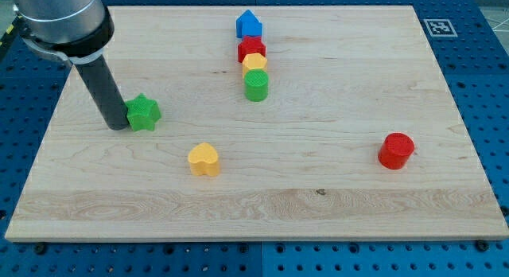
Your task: Move green star towards green circle
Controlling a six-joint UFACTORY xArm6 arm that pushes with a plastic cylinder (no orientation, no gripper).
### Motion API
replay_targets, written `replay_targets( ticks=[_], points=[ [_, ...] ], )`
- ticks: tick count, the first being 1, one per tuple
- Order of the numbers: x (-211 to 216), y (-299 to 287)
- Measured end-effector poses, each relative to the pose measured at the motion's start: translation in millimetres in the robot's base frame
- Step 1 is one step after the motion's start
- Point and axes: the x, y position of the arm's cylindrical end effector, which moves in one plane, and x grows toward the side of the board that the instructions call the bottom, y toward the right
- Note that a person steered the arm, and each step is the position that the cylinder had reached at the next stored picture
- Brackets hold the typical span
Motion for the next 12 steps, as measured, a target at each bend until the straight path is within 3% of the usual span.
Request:
replay_targets(
  ticks=[6,9,12],
  points=[
    [-44,74],
    [-44,108],
    [-15,112]
  ],
)
